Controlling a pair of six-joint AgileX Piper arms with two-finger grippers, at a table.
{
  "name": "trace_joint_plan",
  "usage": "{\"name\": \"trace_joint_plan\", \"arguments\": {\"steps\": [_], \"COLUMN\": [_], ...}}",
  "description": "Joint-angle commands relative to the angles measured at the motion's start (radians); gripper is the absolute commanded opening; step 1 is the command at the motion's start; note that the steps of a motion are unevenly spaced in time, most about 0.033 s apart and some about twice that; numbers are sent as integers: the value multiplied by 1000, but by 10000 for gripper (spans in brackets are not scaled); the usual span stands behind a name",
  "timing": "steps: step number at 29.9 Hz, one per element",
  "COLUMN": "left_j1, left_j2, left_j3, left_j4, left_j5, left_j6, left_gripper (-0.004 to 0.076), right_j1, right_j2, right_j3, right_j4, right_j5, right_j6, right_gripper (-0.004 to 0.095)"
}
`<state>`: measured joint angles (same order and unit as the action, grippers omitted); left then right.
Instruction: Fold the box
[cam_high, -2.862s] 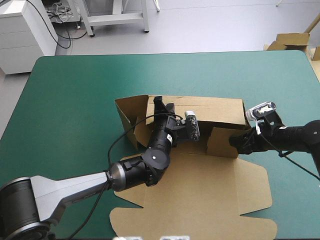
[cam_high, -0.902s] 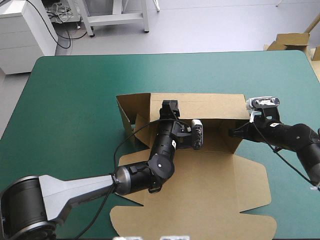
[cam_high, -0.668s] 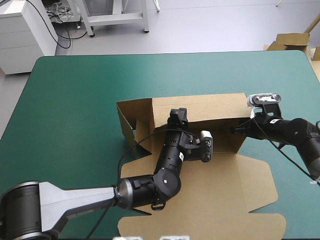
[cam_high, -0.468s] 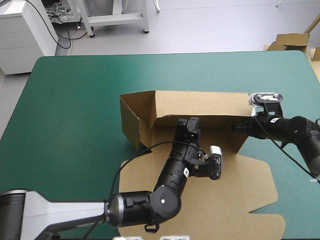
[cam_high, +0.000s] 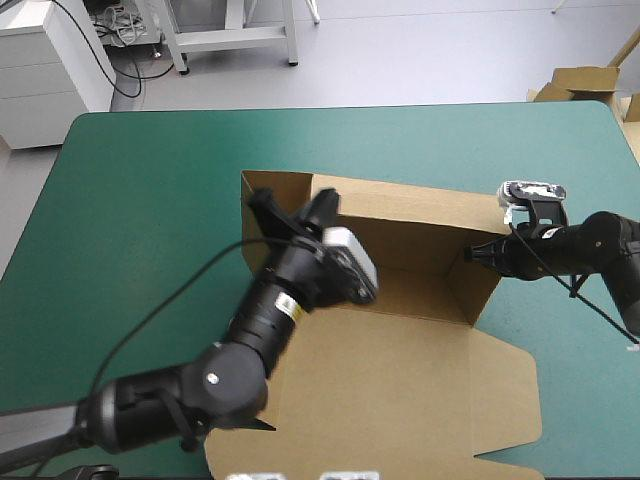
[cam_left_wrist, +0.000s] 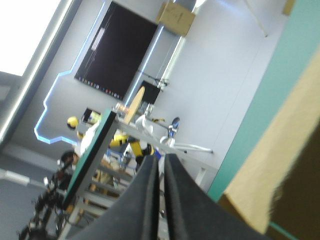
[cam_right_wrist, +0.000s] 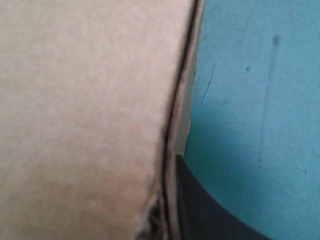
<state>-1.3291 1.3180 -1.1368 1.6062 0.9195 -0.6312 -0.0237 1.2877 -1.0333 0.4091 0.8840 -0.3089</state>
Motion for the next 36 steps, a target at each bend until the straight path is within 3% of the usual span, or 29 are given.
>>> {"name": "trace_joint_plan", "arguments": {"steps": [1, 4, 12, 17, 22, 26, 29, 33, 36], "left_j1": [148, 337, 813, 1063, 1241, 1335, 1377, 1407, 1435], "left_j2": [-114, -166, -192, -190, -179, -177, -173, -151, -130], "left_j3": [-59, -69, -69, -69, -69, -69, -69, -69, -69], "left_j4": [-62, -197, -596, -892, -1171, -1360, -1459, -1536, -1577], "left_j5": [-52, -128, -257, -342, -296, -258, -249, -206, -160], "left_j6": [-8, -6, 9, 179, 441, 601, 681, 775, 809], "left_gripper": [13, 13, 13, 13, 12, 12, 12, 12, 12], "right_j1": [1, 1, 37, 91, 129, 132, 132, 132, 132], "right_j2": [-2, 48, 209, 296, 359, 396, 400, 400, 400], "right_j3": [-126, -217, -326, -329, -349, -380, -397, -445, -515], "right_j4": [-11, -15, -1, -1, -11, -12, -41, -47, -71], "right_j5": [165, 286, 284, 146, 7, -16, -32, -32, 9], "right_j6": [50, 50, 51, 34, 37, 37, 37, 34, 32], "right_gripper": [2, 1, 2, 3, 3, 16, 144, 434, 494]}}
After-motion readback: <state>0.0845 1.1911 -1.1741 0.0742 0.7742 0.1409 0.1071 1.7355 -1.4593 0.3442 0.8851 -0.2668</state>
